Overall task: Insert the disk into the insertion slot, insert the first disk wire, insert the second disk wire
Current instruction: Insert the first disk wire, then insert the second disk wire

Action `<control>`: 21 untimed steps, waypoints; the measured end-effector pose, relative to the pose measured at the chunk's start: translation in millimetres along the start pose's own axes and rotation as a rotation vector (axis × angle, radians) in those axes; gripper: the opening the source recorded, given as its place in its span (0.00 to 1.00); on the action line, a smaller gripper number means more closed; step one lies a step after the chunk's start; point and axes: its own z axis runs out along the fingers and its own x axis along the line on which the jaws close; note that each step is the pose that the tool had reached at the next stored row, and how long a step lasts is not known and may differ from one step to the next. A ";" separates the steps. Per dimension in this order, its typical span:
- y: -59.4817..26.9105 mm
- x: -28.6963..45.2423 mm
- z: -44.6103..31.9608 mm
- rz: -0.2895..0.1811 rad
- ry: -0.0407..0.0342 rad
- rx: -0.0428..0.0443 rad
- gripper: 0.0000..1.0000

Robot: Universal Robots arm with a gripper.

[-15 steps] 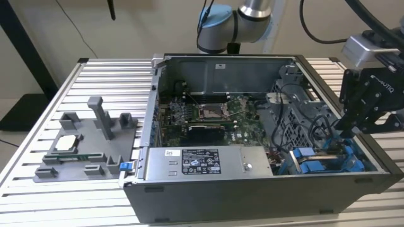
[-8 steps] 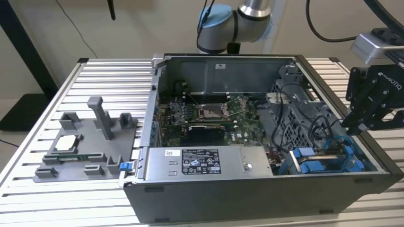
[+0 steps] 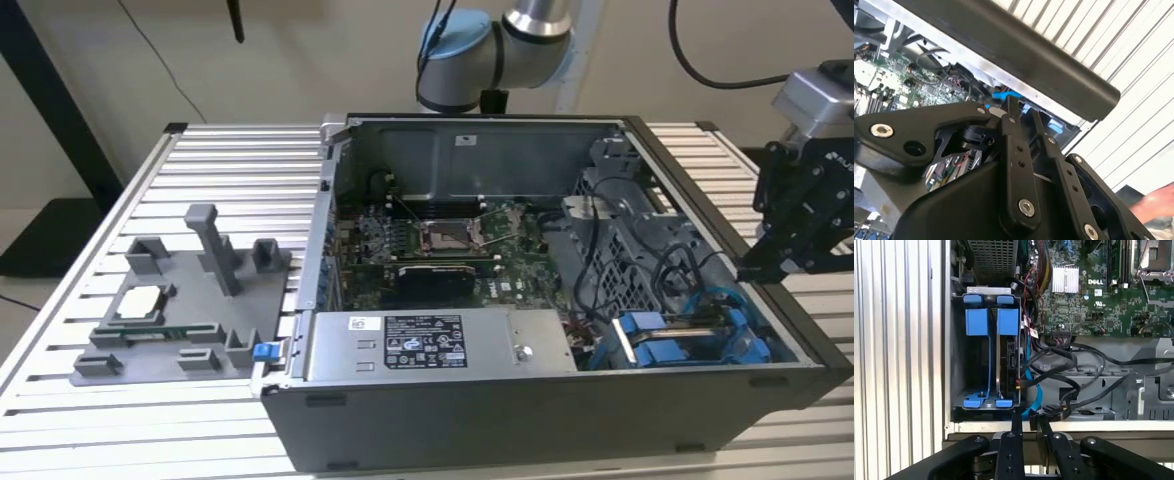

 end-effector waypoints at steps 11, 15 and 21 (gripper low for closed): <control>-0.7 0.5 7.5 0.035 -0.0767 0.0016 1.00; -0.6 0.6 8.4 0.069 -0.1053 0.0040 1.00; -0.6 0.6 9.0 0.099 -0.1191 0.0065 1.00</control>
